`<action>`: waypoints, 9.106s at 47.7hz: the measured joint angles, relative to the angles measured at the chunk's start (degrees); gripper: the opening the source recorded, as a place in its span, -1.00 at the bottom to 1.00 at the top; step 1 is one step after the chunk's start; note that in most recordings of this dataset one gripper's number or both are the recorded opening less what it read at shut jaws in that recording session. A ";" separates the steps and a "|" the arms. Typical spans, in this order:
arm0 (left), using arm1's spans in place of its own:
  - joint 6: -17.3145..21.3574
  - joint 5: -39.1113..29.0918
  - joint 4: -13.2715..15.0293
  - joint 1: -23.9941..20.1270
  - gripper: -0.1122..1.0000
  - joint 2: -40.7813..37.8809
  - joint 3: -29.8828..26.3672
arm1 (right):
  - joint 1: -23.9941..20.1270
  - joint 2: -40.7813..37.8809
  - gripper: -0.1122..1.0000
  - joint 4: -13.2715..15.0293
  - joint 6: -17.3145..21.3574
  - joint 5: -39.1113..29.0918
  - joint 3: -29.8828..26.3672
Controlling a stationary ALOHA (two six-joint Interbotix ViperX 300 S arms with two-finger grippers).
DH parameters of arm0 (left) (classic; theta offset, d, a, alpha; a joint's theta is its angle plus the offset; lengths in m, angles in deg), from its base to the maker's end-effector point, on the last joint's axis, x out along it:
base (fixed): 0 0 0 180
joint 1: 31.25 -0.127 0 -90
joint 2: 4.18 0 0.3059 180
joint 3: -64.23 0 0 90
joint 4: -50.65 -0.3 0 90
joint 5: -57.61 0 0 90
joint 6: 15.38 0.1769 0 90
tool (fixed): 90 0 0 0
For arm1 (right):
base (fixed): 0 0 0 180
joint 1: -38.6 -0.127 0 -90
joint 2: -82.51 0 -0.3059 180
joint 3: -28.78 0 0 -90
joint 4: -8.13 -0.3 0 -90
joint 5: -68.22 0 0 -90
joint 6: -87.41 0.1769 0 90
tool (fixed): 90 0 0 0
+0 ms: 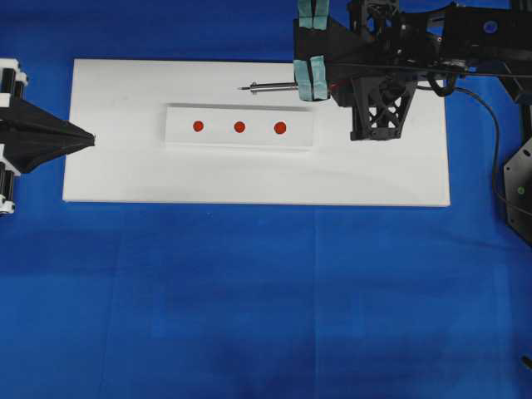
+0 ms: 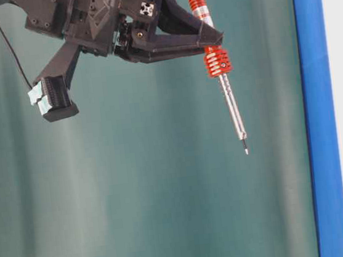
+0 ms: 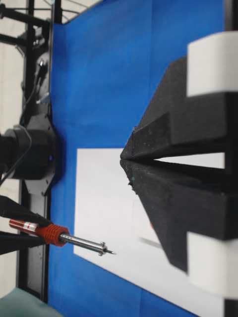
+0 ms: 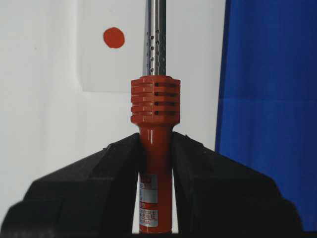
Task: Touch the tip of the soldering iron to the mark.
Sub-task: 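Lift the iron up and away to the right of the strip, then lower the iron tip onto the rightmost red dot again and hold, then lift the iron and carry it down to the front of the board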
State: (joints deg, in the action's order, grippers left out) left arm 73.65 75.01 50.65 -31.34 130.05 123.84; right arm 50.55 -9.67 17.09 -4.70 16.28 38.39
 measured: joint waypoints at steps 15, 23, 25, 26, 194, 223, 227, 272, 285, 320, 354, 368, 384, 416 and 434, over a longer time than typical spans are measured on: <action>0.00 0.00 0.00 0.00 -0.80 0.09 0.09 | 0.00 0.00 -0.69 0.09 0.09 -0.09 0.00; 0.00 0.00 0.00 0.09 -0.80 0.09 0.00 | 0.09 0.62 -0.69 0.26 1.14 -0.44 0.70; 0.00 0.00 0.00 0.09 -0.80 0.09 0.00 | 0.09 1.14 -0.69 0.53 1.67 -0.53 1.32; 0.00 0.00 0.00 0.09 -0.80 0.09 0.00 | 0.26 1.49 -0.69 0.70 1.85 -0.53 1.67; 0.00 0.70 0.00 0.00 -0.80 0.00 0.00 | -1.32 -3.43 -0.69 1.41 8.61 12.04 16.88; 0.00 0.70 0.00 0.00 -0.80 0.00 0.00 | -1.23 -3.78 -0.69 1.41 8.61 12.13 16.88; 0.00 0.70 0.00 0.00 -0.80 0.00 0.00 | -1.23 -3.78 -0.69 1.41 8.61 12.13 16.88; 0.00 0.70 0.00 0.09 -0.80 0.00 0.00 | -1.23 -3.78 -0.69 1.41 8.61 12.04 16.88; 0.00 0.70 0.00 0.00 -0.80 0.00 0.00 | -1.23 -3.78 -0.69 1.41 8.61 12.13 16.88; 0.00 0.79 0.00 0.00 -0.80 0.00 0.00 | -1.23 0.62 -0.69 1.58 8.44 4.31 13.36; 0.00 0.70 0.00 0.00 -0.80 0.00 0.00 | -1.32 6.50 -0.69 4.57 8.79 -3.78 8.70; -1.14 0.70 0.00 0.09 -0.80 0.00 0.00 | -4.48 6.77 -0.69 4.22 13.54 -3.87 8.70; -1.23 0.70 0.00 0.00 -0.80 0.00 0.00 | -16.52 7.12 -0.69 4.48 24.96 -3.16 9.40; -2.11 0.70 0.00 0.00 -0.80 0.26 0.00 | -32.87 1.58 -0.69 10.72 42.36 -0.53 6.33; -2.46 0.79 0.00 0.00 -0.80 0.35 0.00 | -31.90 -12.22 -0.69 12.66 39.38 1.32 -8.44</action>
State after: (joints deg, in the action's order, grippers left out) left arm 71.19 75.80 50.65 -31.34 130.40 123.84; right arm 18.64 -21.88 29.75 34.67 17.60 29.95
